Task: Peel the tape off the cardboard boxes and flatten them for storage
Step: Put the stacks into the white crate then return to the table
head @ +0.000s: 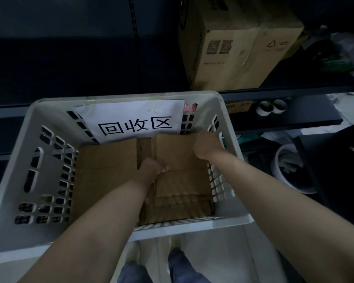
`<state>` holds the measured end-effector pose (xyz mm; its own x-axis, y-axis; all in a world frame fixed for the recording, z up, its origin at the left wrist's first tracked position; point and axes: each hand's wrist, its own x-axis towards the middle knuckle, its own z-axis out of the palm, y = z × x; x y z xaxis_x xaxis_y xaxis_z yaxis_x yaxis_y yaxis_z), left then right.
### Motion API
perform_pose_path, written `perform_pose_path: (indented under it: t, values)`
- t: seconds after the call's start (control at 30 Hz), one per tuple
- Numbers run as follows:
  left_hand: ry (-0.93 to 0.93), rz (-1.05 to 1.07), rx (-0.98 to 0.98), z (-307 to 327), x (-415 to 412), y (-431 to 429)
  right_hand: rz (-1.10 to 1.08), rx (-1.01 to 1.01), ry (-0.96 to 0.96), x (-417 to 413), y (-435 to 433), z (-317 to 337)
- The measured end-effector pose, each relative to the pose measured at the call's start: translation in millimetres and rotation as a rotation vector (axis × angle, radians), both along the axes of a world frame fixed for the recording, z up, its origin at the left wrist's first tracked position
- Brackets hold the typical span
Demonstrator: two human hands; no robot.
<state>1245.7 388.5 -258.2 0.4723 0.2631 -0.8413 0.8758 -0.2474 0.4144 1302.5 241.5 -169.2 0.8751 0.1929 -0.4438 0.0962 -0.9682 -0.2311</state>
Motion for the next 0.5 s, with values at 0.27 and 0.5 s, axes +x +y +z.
perform_pose_path:
  t: [0.27, 0.5]
  values:
    - [-0.047, -0.029, 0.249, -18, 0, -5, 0.036, -0.019, 0.002, 6, -5, -3]
    - [0.005, -0.171, 0.317, -12, 7, 0, 0.065, -0.017, 0.001, 3, -1, 2]
